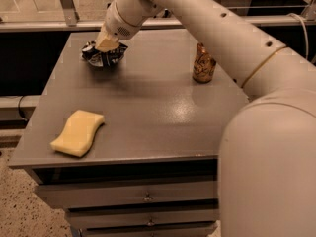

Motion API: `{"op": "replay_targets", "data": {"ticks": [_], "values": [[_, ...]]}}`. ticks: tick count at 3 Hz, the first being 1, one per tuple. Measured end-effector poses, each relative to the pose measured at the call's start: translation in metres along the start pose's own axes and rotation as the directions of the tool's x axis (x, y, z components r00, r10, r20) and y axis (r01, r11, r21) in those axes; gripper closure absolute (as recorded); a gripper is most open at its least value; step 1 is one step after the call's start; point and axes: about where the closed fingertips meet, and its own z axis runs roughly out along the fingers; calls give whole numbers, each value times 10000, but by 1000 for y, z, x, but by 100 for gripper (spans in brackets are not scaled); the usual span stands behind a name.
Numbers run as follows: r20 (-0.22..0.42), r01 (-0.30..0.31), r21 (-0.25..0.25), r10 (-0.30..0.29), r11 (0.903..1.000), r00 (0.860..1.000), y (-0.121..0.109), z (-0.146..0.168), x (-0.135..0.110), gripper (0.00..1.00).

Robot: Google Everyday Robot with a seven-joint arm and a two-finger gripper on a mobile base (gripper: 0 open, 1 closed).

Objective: Move blue chip bag near sponge

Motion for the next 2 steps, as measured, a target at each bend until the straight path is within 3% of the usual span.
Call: {"op": "replay_targets", "data": {"ticks": [1, 2], "values": [[279, 873, 74, -874, 9962, 9958, 19, -36, -2, 100], [961, 1882, 155, -1888, 9820, 9773, 50, -61, -1, 100]]}}
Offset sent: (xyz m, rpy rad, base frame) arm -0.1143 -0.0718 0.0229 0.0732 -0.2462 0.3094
